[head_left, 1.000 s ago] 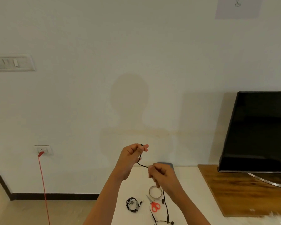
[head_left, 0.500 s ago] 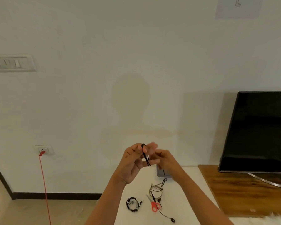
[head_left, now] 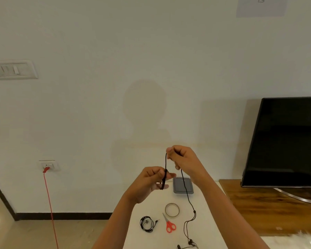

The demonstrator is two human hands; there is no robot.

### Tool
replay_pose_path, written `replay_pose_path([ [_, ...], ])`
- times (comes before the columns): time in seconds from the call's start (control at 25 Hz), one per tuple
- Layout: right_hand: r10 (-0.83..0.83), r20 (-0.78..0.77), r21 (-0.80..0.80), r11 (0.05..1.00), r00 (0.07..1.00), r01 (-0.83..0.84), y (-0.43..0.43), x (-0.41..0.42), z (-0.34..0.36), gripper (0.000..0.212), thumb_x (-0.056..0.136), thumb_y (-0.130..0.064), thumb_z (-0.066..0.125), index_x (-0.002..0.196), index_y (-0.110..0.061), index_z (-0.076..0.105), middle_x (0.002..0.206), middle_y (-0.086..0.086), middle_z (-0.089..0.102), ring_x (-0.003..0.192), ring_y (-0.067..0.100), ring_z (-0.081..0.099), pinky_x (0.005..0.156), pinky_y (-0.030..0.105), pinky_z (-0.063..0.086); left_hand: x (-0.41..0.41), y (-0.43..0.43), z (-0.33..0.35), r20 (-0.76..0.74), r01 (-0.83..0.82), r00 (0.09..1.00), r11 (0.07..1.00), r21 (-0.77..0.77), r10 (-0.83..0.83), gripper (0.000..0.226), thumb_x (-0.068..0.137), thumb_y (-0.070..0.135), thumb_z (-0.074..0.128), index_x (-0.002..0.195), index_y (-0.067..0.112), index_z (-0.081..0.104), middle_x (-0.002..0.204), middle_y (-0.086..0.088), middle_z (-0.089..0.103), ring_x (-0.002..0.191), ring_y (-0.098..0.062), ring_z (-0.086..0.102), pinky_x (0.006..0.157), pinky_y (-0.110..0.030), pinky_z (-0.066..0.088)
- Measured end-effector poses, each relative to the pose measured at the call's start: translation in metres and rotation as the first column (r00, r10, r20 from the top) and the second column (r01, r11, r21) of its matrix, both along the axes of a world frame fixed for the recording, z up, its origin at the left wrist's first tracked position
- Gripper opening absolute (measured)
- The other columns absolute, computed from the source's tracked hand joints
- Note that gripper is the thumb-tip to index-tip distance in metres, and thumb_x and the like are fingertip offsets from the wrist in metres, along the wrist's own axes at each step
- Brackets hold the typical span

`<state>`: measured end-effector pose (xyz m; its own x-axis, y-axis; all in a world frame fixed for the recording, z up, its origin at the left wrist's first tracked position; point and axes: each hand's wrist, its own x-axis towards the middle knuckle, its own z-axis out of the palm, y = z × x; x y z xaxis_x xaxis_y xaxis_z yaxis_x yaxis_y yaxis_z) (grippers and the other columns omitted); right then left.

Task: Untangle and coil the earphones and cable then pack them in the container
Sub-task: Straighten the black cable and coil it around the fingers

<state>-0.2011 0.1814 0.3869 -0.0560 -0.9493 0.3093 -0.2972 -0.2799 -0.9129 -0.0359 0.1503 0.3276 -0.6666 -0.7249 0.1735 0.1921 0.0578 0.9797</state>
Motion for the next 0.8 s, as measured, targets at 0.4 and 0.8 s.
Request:
replay_pose_path([
  [0.4,0.194,0.336,0.320,0.897,0.922,-0.305,0.029,0.008,-0.072,0.042,0.099,-0.036,0.046,0.066,-0.020,0.066,0.056,-0.004,0.049,0.048,0.008,0.038,0.049,0.019,0.036,0.000,0.000,0.025,-0.435,0.031,0.898,0.979,0.201,0.061,0.026,0.079,0.032,0.075,0.081,0.007,0.068,0.123,-0.017,0.065,0.123,-0.037,0.055,0.079,-0.057,0.055],
  [0.8,0.163,0.079,0.220,0.959,0.983,-0.177,0.063,0.016,-0.050,0.026,0.098,-0.018,0.049,0.083,-0.013,0.070,0.062,0.001,0.064,0.041,0.008,0.047,0.047,0.019,0.045,0.009,-0.014,0.024,-0.292,-0.324,0.893,0.940,0.108,0.341,0.024,0.086,0.027,0.057,0.087,0.007,0.069,0.117,-0.006,0.070,0.122,-0.023,0.059,0.092,-0.053,0.052],
])
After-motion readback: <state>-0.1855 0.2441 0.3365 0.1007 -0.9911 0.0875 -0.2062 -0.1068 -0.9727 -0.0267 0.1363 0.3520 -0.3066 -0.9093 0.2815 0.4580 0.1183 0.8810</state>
